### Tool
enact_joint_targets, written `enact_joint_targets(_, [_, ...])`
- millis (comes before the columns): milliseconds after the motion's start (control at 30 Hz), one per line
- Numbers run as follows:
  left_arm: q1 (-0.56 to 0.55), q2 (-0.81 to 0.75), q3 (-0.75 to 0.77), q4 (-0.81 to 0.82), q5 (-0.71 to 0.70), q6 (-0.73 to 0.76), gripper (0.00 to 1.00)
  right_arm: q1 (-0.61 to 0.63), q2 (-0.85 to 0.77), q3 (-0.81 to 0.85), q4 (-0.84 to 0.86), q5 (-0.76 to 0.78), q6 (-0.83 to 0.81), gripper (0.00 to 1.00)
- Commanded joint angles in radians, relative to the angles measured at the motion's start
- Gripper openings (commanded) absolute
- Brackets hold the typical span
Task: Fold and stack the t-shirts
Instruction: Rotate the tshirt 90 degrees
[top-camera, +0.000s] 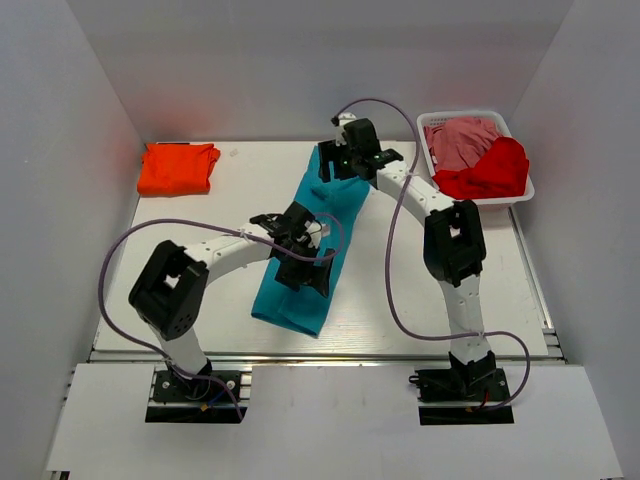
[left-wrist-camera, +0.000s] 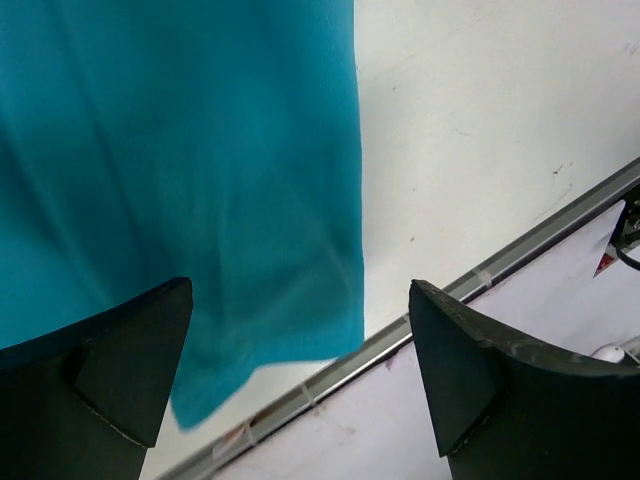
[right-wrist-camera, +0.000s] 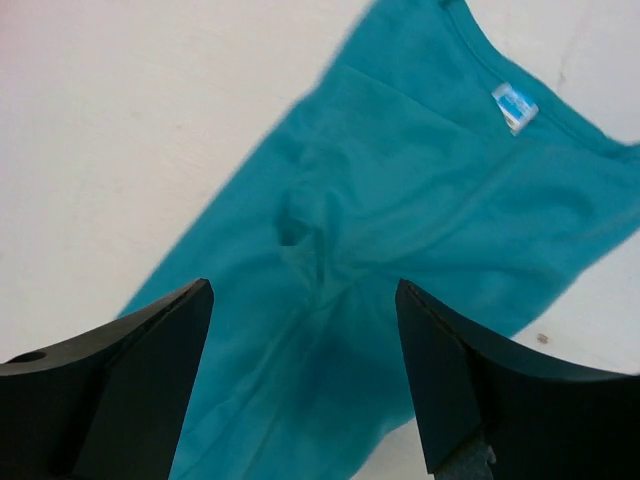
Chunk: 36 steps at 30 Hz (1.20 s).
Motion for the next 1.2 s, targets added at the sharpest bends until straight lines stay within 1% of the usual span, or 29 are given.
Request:
enact_joint_targets(0, [-0.005, 0.011, -0.058, 0.102, 0.131, 0.039, 0.99, -0.063, 0.07, 0.039, 0.003, -0.1, 0.083, 0.79])
enact_joint_targets(33, [-0.005, 0.026, -0.072, 0.102, 0.169, 0.039, 0.99, -0.081, 0.122, 0.054, 0.008, -0.138, 0.091, 0.79])
enact_joint_targets(67, [0.009, 0.037, -0.089, 0.102, 0.183, 0.039, 0.99, -0.092, 0.145, 0.071, 0.005, -0.181, 0.093, 0.76])
enact_joint_targets(100, [0.009, 0.037, -0.136, 0.102, 0.183, 0.039, 0.99, -0.097, 0.167, 0.103, 0.005, -0.198, 0.093, 0.74])
enact_joint_targets(133, [0.009, 0.037, -0.161, 0.102, 0.183, 0.039, 0.99, -0.11, 0.231, 0.134, 0.011, -0.226, 0.096, 0.72])
enact_joint_targets(167, [0.009, 0.037, -0.182, 0.102, 0.183, 0.03, 0.99, -0.118, 0.252, 0.151, 0.014, -0.255, 0.1, 0.7])
enact_joint_targets(200, [0.009, 0.037, -0.219, 0.102, 0.183, 0.029, 0.99, -0.127, 0.303, 0.189, 0.014, -0.266, 0.106, 0.62])
enact_joint_targets(267, [0.009, 0.046, -0.253, 0.122, 0.232, 0.029, 0.99, -0.147, 0.373, 0.254, 0.008, -0.307, 0.149, 0.57])
enact_joint_targets(300, [0.009, 0.046, -0.28, 0.134, 0.252, 0.029, 0.99, -0.153, 0.412, 0.283, 0.002, -0.321, 0.165, 0.49])
enact_joint_targets(333, [-0.003, 0.074, -0.281, 0.145, 0.292, 0.029, 0.99, -0.167, 0.433, 0.285, 0.012, -0.362, 0.216, 0.47])
enact_joint_targets(400, [-0.012, 0.109, -0.271, 0.156, 0.339, 0.065, 0.99, -0.18, 0.454, 0.277, 0.054, -0.413, 0.275, 0.47])
enact_joint_targets(433, [-0.013, 0.131, -0.261, 0.156, 0.394, 0.077, 0.99, -0.189, 0.463, 0.298, 0.057, -0.418, 0.292, 0.47])
enact_joint_targets(500, [-0.013, 0.207, -0.218, 0.156, 0.451, 0.117, 0.99, -0.203, 0.503, 0.354, 0.045, -0.398, 0.333, 0.47])
enact_joint_targets(533, [-0.013, 0.23, -0.198, 0.145, 0.451, 0.126, 0.99, -0.21, 0.509, 0.363, 0.054, -0.395, 0.364, 0.41])
enact_joint_targets(567, [-0.013, 0.255, -0.173, 0.136, 0.462, 0.141, 0.99, -0.222, 0.52, 0.363, 0.081, -0.399, 0.381, 0.41])
enact_joint_targets(600, [-0.013, 0.301, -0.117, 0.136, 0.462, 0.154, 0.99, -0.229, 0.529, 0.363, 0.1, -0.424, 0.41, 0.41])
enact_joint_targets(633, [-0.013, 0.324, -0.088, 0.122, 0.474, 0.167, 0.99, -0.238, 0.541, 0.366, 0.15, -0.427, 0.444, 0.41])
enact_joint_targets(667, [-0.013, 0.344, -0.036, 0.101, 0.474, 0.168, 0.99, -0.25, 0.549, 0.368, 0.158, -0.43, 0.467, 0.41])
enact_joint_targets(700, [-0.013, 0.358, -0.012, 0.1, 0.487, 0.178, 0.99, -0.256, 0.561, 0.369, 0.198, -0.448, 0.515, 0.41])
enact_joint_targets(733, [-0.013, 0.385, 0.008, 0.1, 0.487, 0.178, 0.99, -0.268, 0.57, 0.369, 0.216, -0.453, 0.533, 0.39])
enact_joint_targets(800, [0.001, 0.408, 0.069, 0.087, 0.475, 0.178, 0.99, -0.276, 0.592, 0.39, 0.273, -0.459, 0.574, 0.39])
enact_joint_targets(833, [0.001, 0.419, 0.09, 0.074, 0.462, 0.187, 0.99, -0.284, 0.599, 0.401, 0.273, -0.446, 0.579, 0.39])
enact_joint_targets(867, [0.01, 0.428, 0.135, 0.044, 0.418, 0.187, 0.99, -0.287, 0.604, 0.413, 0.304, -0.439, 0.582, 0.39])
enact_joint_targets(967, [0.01, 0.442, 0.228, -0.013, 0.338, 0.2, 0.99, -0.304, 0.598, 0.427, 0.318, -0.41, 0.571, 0.39])
enact_joint_targets(1033, [0.01, 0.433, 0.264, -0.061, 0.292, 0.2, 0.99, -0.315, 0.578, 0.421, 0.316, -0.436, 0.559, 0.39])
enact_joint_targets(1100, [0.01, 0.399, 0.288, -0.074, 0.283, 0.2, 0.99, -0.316, 0.547, 0.415, 0.315, -0.462, 0.528, 0.45])
enact_joint_targets(1133, [0.01, 0.355, 0.308, -0.085, 0.274, 0.212, 0.99, -0.312, 0.503, 0.403, 0.318, -0.49, 0.466, 0.48])
enact_joint_targets(1167, [-0.002, 0.332, 0.321, -0.099, 0.21, 0.212, 0.99, -0.312, 0.486, 0.394, 0.324, -0.505, 0.45, 0.5])
